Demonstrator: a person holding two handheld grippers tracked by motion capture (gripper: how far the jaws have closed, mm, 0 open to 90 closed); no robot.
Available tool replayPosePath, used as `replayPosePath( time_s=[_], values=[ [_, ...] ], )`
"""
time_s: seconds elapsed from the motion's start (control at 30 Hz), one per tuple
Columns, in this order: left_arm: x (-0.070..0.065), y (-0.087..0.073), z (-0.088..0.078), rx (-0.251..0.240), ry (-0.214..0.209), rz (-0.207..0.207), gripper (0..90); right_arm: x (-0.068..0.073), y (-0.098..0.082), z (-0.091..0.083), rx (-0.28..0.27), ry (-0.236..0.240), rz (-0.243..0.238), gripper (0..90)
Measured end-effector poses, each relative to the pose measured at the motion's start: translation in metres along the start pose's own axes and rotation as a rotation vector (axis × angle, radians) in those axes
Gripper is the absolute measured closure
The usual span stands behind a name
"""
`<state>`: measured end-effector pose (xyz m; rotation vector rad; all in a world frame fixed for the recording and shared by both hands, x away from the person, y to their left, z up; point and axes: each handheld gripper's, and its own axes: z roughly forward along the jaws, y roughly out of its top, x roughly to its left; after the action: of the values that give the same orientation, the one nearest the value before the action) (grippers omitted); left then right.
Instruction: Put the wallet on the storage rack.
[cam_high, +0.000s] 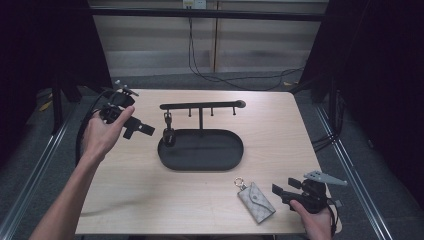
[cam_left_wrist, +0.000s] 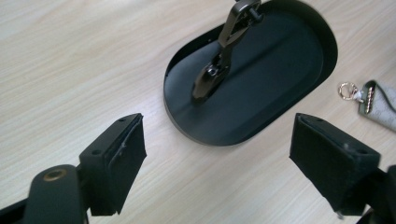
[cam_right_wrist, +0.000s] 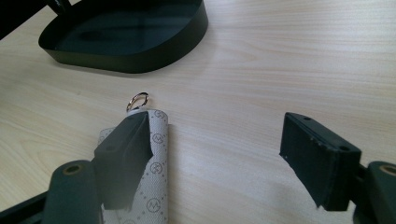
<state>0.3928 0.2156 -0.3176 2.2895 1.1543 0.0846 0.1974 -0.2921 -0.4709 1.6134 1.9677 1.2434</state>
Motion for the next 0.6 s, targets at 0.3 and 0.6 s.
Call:
replayPosePath(
  time_s=[0.3, 0.6],
  values=[
    [-0.001, -0.038, -0.001, -0.074, 0.015, 0.059, 19.4, 0.001, 0.001, 0.002, 0.004, -0.003, 0.005, 24.5],
    [-0.01, -0.074, -0.004, -0.152, 0.049, 0.051, 19.9, -0.001, 0.001, -0.001, -0.011, -0.002, 0.011, 24.6]
  ],
)
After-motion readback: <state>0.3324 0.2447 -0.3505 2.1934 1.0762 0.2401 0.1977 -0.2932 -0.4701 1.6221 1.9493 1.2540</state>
